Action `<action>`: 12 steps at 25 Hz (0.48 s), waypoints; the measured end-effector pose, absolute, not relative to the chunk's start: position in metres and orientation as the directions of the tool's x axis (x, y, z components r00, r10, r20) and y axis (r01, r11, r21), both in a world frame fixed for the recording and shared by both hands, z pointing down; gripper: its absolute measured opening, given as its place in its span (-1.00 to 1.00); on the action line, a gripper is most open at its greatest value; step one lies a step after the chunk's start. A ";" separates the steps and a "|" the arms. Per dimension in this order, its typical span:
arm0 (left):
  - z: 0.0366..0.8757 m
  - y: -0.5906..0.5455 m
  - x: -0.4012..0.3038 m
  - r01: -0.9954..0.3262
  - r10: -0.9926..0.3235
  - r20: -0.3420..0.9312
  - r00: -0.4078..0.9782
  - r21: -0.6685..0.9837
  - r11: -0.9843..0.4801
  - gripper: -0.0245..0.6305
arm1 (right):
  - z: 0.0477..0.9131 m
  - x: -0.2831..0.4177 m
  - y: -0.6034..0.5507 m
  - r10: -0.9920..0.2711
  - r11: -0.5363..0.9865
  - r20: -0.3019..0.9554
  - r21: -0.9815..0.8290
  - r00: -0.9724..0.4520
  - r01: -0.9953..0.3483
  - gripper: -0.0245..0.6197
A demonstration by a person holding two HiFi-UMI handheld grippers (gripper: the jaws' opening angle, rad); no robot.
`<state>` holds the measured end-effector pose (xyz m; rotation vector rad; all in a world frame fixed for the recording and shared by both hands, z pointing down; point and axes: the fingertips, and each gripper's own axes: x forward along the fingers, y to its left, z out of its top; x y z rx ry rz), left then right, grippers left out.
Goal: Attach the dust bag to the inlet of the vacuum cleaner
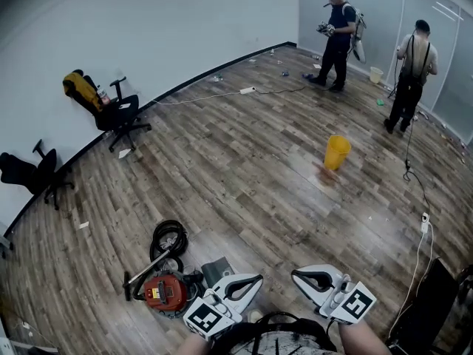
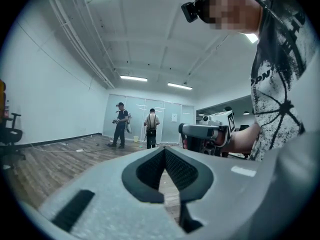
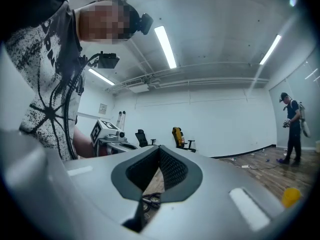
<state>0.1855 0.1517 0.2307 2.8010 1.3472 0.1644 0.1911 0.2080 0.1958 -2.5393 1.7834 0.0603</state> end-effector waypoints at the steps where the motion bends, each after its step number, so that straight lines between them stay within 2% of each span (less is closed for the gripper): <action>1: 0.232 0.146 0.191 0.776 0.778 0.082 0.623 0.066 -0.628 -0.92 | 0.193 0.197 0.201 -0.941 -0.333 -0.066 0.000 0.332 -0.943 -0.91; 7: 0.234 0.110 0.217 0.733 0.734 0.075 0.675 0.047 -0.679 -0.92 | 0.190 0.227 0.157 -0.966 -0.240 -0.100 0.023 0.237 -0.971 -0.91; 12: 0.245 0.069 0.243 0.627 0.627 0.115 0.771 0.040 -0.778 -0.92 | 0.190 0.266 0.111 -0.988 -0.102 -0.115 0.021 0.099 -0.995 -0.91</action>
